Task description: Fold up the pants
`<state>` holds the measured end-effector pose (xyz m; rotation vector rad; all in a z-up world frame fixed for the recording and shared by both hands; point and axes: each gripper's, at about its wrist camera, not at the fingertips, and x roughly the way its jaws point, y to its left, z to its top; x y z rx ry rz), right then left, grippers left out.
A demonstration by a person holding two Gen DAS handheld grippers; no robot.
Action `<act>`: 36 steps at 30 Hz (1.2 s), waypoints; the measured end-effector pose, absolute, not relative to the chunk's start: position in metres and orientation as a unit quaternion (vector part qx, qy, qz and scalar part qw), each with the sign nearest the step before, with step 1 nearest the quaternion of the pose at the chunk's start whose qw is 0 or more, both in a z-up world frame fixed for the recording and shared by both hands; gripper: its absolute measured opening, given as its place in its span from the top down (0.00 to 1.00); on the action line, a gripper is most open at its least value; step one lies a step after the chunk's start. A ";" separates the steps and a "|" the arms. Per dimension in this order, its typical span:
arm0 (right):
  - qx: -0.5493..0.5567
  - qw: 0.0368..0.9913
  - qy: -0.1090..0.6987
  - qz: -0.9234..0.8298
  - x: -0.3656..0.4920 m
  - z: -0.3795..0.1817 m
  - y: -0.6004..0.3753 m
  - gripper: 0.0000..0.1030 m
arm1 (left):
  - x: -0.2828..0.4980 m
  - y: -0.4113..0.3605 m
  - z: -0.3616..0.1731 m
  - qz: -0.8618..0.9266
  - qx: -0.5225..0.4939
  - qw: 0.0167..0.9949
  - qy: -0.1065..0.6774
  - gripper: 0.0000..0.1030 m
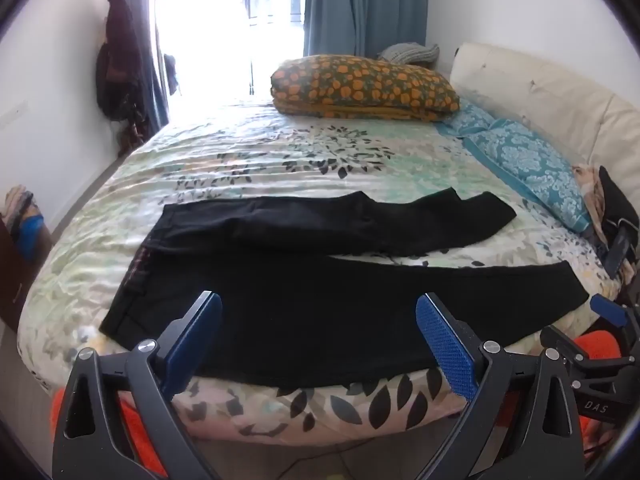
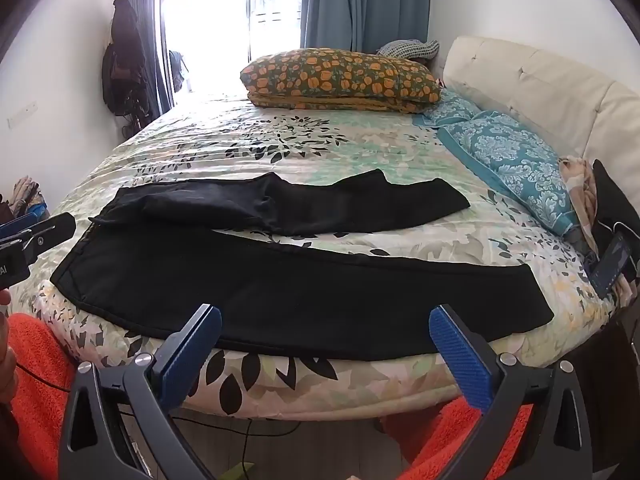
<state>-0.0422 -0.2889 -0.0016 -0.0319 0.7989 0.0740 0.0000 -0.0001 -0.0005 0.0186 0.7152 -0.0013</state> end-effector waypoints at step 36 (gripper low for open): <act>-0.005 0.918 0.390 0.067 -0.018 -0.011 -0.281 0.00 | 0.030 -0.014 -0.025 -0.007 -0.025 0.916 0.401 0.04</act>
